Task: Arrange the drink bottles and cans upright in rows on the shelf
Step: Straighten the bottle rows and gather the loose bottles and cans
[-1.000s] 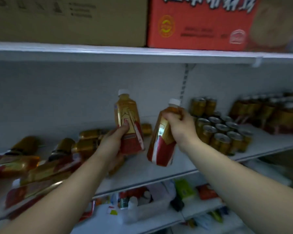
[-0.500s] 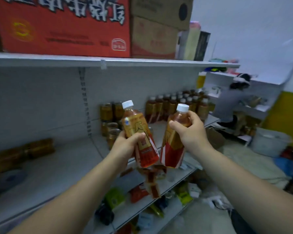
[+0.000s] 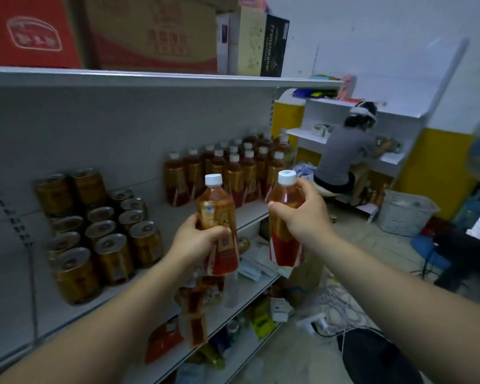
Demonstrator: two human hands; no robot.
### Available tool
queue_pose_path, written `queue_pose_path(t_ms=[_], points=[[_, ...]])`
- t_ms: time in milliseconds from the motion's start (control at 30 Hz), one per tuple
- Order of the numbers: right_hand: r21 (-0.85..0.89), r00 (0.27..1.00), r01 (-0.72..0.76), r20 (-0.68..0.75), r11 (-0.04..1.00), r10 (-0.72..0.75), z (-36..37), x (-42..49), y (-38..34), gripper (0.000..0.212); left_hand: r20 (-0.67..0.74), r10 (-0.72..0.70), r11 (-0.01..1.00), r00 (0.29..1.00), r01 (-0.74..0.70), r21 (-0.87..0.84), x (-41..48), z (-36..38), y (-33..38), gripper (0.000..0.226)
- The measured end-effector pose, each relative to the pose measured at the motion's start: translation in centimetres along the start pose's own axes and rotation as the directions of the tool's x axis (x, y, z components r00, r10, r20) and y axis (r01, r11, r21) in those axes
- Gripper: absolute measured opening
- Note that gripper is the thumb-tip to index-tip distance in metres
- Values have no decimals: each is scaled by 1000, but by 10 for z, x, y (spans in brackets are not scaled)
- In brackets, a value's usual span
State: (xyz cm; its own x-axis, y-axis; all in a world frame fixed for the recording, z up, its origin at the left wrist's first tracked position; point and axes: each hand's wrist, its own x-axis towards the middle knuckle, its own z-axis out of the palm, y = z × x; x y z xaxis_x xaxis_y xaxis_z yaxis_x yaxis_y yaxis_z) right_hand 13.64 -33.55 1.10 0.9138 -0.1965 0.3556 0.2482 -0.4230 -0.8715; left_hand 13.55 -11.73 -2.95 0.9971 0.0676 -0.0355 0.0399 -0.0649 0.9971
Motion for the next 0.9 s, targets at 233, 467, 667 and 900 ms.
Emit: queue_pose_path(t_ms=[233,467,667,900], points=[[-152,998,-48,42,987,55,25,107,60,69,16,30,997,999,-31,73,114,36,-7,49],[-125,967,-76,231,989,104,46,186,97,61,-51,-84,991,995,89,99,184,72,-33,41],[-111,920,120,386,987,-68,54,234,127,36,-174,-45,991,984,66,113,212,99,-50,50],[-363,803,512,523,779,-284,55,267,140,71,-316,-14,991,948,55,120,219,128,-63,63]])
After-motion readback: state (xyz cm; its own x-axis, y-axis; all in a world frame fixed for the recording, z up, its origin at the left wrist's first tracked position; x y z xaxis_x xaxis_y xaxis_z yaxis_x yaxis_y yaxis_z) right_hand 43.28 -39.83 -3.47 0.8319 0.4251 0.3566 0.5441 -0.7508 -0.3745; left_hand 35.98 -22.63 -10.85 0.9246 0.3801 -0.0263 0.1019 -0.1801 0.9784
